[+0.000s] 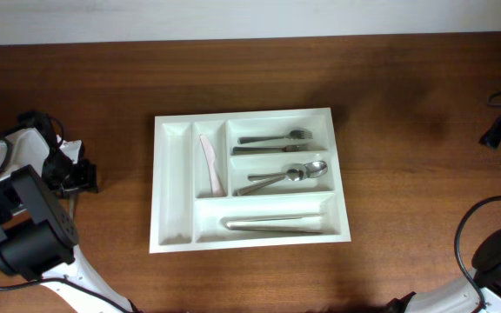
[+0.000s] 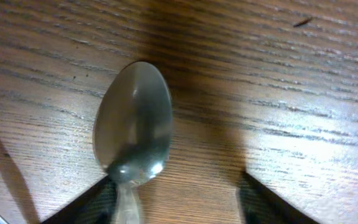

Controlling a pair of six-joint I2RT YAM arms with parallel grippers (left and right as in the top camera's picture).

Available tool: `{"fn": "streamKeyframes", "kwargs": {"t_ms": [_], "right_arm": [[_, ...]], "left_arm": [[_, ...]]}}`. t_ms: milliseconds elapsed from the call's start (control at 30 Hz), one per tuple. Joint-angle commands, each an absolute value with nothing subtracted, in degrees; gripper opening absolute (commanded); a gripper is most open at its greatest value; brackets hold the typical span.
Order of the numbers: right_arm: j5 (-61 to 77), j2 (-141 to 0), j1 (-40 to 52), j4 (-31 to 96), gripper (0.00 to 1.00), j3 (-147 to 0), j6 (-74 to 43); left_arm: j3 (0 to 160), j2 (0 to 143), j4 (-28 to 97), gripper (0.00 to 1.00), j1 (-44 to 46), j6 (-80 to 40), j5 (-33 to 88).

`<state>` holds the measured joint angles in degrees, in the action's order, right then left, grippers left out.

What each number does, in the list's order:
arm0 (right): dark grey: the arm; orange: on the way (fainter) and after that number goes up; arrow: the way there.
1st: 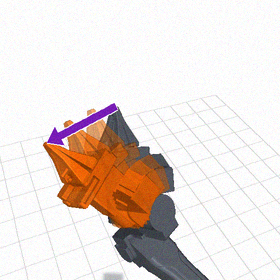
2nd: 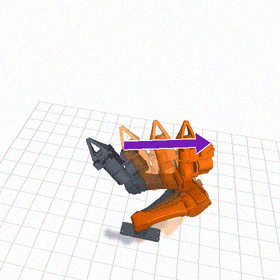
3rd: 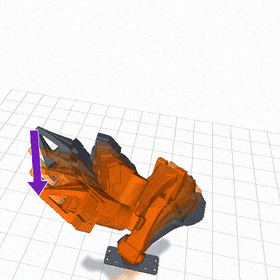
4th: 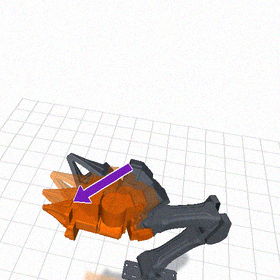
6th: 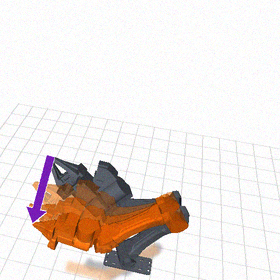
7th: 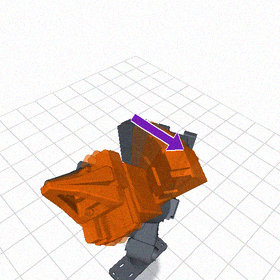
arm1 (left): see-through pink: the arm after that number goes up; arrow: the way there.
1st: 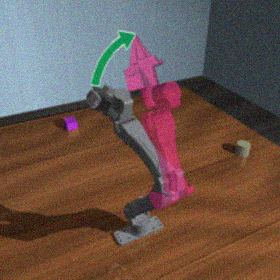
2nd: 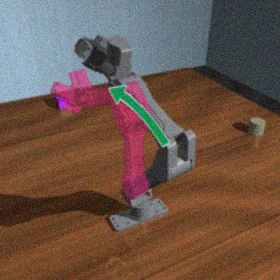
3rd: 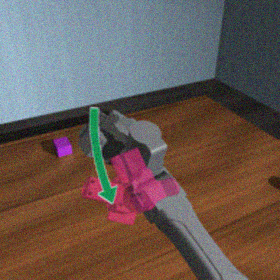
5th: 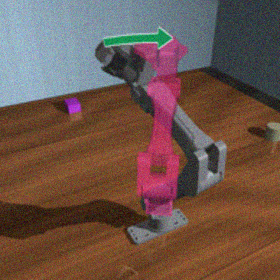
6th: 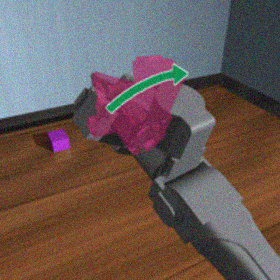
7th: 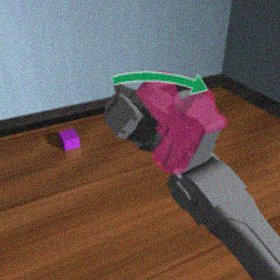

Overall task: Pack container
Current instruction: 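Lower the left gripper onto a silver spoon and close it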

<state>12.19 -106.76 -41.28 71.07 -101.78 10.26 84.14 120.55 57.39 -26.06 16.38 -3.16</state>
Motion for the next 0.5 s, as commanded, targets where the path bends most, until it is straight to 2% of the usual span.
{"fn": "streamKeyframes", "kwargs": {"t_ms": [0,67,233,467], "right_arm": [[12.88,-105.51,-41.23,71.07,0.99,-101.47,10.00],[12.88,-105.51,-41.23,71.07,0.99,-101.47,10.00],[12.88,-105.49,-41.23,71.07,0.99,-101.47,10.00],[12.88,-105.51,-41.23,71.07,0.99,-101.47,10.00]], "left_arm": [[83.48,121.30,57.47,0.52,-26.44,16.80,-2.33],[83.48,121.30,57.45,0.48,-26.44,16.80,-2.33],[83.48,121.30,57.43,0.47,-26.44,16.80,-2.33],[83.48,121.30,57.43,0.28,-26.44,16.78,-2.31]]}}
